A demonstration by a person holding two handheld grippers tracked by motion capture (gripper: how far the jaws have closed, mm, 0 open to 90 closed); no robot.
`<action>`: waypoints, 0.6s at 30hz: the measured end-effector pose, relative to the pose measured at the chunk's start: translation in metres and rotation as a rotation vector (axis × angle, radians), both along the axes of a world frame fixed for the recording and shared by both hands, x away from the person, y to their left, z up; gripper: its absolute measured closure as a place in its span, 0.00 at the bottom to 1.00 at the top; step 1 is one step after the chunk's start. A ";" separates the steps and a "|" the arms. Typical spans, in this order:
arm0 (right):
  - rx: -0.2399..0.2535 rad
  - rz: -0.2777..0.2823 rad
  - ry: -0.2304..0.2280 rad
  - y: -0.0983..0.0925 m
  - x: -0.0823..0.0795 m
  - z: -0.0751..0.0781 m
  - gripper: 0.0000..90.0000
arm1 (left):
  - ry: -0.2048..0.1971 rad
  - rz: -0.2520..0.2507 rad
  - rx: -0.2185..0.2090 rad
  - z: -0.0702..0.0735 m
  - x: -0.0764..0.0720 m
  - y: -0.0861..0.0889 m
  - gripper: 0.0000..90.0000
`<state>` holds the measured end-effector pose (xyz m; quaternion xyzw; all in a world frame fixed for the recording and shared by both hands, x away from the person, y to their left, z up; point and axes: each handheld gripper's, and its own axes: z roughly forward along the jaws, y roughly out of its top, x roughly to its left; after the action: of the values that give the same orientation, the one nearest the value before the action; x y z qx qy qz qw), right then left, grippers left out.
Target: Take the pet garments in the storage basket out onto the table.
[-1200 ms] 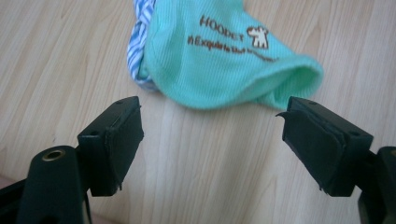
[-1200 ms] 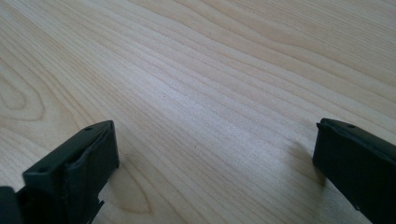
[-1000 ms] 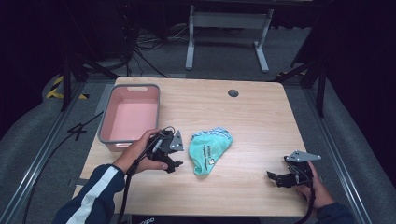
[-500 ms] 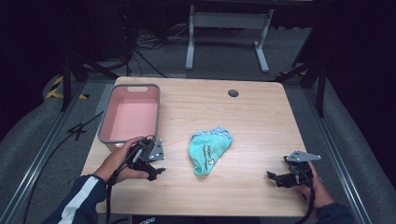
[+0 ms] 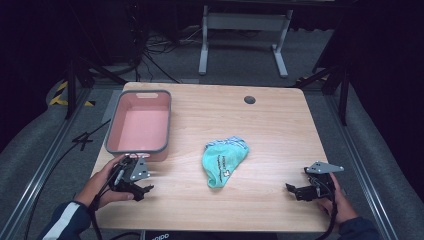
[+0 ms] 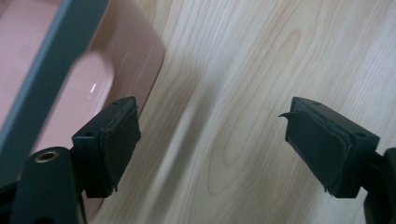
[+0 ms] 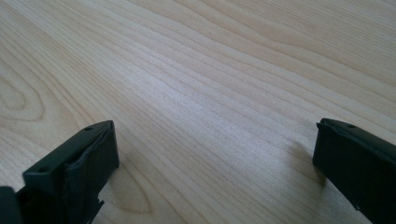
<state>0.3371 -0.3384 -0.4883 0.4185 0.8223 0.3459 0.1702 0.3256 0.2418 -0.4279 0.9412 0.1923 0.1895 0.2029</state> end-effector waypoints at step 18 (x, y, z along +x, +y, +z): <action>0.001 0.000 0.000 0.000 0.000 0.000 0.01 | 0.089 0.208 -0.294 -0.045 -0.013 0.086 0.19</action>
<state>0.3371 -0.3384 -0.4883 0.4184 0.8224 0.3461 0.1700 0.3124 0.3281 -0.4734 0.8839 0.3228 0.1376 0.3091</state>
